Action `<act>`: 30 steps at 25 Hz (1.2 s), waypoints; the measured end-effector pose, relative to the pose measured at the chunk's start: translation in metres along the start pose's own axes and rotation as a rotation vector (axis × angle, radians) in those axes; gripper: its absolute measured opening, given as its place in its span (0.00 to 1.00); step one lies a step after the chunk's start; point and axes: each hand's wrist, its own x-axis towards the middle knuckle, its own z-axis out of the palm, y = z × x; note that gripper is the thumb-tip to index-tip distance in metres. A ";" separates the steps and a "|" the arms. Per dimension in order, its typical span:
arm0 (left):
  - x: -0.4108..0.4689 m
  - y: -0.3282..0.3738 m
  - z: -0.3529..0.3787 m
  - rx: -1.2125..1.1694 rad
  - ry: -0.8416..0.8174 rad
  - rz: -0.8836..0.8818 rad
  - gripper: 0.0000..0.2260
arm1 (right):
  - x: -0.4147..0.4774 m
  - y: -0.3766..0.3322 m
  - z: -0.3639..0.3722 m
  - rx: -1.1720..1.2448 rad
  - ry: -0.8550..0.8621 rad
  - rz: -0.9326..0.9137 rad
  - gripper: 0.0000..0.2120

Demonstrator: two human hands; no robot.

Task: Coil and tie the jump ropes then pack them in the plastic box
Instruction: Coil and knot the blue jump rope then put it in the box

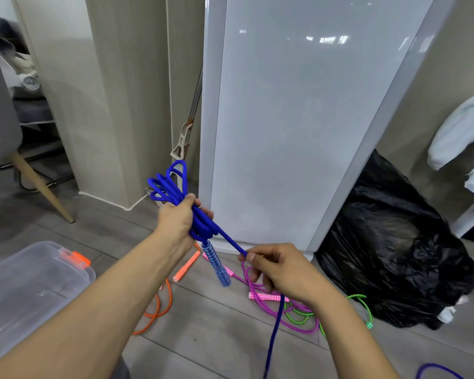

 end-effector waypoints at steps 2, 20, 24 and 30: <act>0.007 0.006 -0.005 -0.008 0.018 0.027 0.11 | -0.003 0.006 -0.011 -0.071 -0.097 0.075 0.11; -0.064 -0.014 0.016 0.956 -0.727 0.216 0.06 | -0.001 -0.011 -0.008 0.137 0.400 -0.140 0.07; -0.068 -0.015 0.015 0.969 -0.789 0.167 0.03 | -0.004 -0.010 -0.007 0.130 0.388 -0.127 0.07; -0.059 -0.011 0.014 1.090 -0.649 0.257 0.02 | -0.005 -0.012 -0.013 0.110 0.269 -0.064 0.06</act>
